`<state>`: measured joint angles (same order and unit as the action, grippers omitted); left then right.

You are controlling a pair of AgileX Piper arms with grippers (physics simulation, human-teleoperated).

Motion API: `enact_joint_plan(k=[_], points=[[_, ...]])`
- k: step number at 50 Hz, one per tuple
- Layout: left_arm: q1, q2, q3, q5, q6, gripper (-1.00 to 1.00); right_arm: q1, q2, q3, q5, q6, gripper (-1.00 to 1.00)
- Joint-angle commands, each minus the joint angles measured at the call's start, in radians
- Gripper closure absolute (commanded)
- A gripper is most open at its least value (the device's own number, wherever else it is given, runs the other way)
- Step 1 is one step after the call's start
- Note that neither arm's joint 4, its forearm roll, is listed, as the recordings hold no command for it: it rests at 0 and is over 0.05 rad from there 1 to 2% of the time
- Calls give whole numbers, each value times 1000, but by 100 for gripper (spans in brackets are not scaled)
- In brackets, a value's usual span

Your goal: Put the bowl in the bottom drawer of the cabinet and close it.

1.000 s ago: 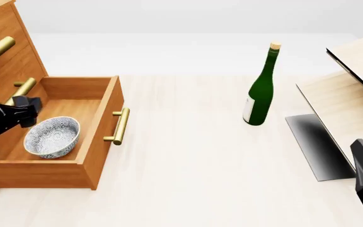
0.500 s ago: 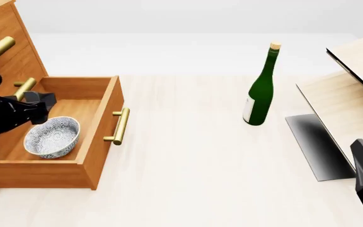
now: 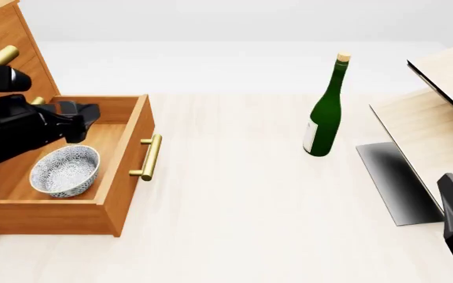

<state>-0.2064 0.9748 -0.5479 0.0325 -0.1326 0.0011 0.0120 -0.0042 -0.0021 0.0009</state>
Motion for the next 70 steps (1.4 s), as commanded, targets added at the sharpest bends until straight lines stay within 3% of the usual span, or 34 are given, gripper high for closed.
enact_joint_plan(k=[1,32,52,70], points=[[-63,9,-35,18,-7,-100,0,0,0,0,0,-100],[-241,-20,-79,84,6,-100,0,0,0,0,0,-100],[-361,36,-105,62,-26,-100,0,0,0,0,0,-100],[-433,117,-100,10,-102,-100,0,0,0,0,0,-100]])
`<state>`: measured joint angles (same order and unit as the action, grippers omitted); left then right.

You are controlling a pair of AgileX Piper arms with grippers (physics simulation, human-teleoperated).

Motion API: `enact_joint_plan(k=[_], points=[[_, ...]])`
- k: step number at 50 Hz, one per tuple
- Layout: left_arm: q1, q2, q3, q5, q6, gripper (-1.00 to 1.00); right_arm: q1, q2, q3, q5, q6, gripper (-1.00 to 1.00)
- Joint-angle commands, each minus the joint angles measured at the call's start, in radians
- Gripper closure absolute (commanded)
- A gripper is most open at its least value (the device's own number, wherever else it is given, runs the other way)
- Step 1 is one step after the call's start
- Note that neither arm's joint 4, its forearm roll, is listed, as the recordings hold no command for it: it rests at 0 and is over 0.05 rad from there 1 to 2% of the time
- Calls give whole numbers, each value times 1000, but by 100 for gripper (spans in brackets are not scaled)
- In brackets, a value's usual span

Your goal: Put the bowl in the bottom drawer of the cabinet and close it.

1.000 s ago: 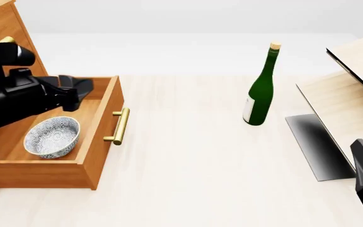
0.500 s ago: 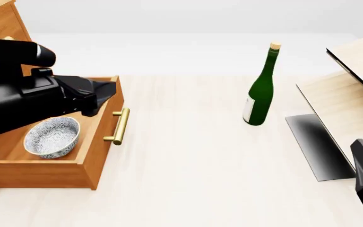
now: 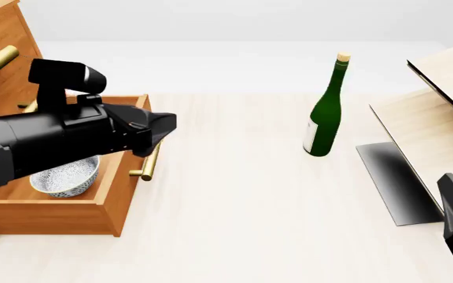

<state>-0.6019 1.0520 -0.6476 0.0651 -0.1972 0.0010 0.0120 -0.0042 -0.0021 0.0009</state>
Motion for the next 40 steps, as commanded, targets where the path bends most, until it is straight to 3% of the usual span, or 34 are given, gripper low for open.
enact_joint_plan(k=[1,40], points=[[-46,49,0,-23,-46,-100,0,0,0,0,0,-100],[-101,146,61,-118,-228,-100,0,0,0,0,0,-100]])
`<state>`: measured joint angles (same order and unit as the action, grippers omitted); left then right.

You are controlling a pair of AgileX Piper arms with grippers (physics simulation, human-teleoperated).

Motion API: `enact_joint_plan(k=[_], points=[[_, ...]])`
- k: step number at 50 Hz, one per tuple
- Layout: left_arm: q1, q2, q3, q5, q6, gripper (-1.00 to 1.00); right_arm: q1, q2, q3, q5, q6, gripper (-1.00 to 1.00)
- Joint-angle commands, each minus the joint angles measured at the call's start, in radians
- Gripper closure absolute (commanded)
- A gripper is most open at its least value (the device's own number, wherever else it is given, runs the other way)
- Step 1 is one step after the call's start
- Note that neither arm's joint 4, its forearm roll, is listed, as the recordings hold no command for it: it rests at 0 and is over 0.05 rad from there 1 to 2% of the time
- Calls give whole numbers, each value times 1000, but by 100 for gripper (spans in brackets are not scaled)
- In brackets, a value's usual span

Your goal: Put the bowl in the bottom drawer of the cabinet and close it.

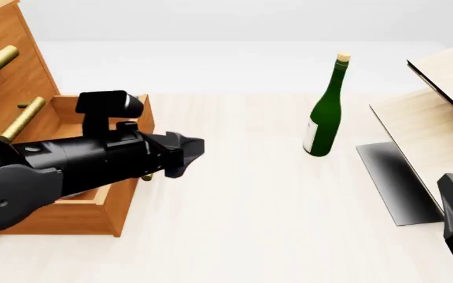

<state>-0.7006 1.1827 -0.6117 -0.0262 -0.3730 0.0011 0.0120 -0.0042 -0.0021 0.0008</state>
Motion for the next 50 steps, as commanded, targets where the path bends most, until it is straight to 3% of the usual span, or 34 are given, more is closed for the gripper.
enact_joint_plan(k=[1,22,50], points=[[-3,17,26,-29,-56,-100,0,0,0,0,0,-100],[5,79,96,-125,-189,-100,0,0,0,0,0,-100],[51,203,117,-196,-253,-100,0,0,0,0,0,-100]])
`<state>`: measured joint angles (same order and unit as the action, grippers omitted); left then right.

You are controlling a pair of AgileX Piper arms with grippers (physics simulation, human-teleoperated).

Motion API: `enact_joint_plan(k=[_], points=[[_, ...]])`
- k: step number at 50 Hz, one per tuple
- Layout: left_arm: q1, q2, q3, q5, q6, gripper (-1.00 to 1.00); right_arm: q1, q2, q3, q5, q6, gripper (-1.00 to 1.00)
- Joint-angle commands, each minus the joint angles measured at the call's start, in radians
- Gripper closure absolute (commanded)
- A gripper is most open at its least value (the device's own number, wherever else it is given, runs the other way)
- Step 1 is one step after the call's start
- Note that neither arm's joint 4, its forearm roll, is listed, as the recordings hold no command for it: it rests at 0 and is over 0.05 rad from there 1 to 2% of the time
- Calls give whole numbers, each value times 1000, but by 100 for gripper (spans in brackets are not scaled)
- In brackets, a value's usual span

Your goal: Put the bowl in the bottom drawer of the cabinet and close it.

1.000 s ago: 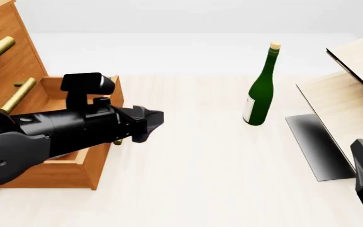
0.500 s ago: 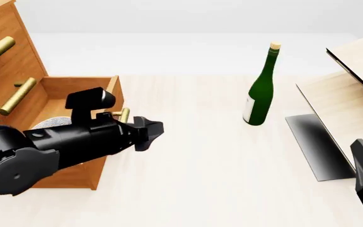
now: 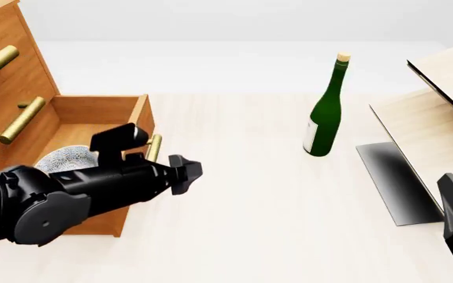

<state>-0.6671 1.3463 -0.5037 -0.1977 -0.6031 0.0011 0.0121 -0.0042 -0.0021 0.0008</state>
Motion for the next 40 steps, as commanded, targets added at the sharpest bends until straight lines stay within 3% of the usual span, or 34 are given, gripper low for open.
enact_joint_plan(k=[1,40], points=[[26,45,11,-25,-25,-100,0,0,0,0,0,-100],[154,93,81,-72,-48,-100,0,0,0,0,0,-100]])
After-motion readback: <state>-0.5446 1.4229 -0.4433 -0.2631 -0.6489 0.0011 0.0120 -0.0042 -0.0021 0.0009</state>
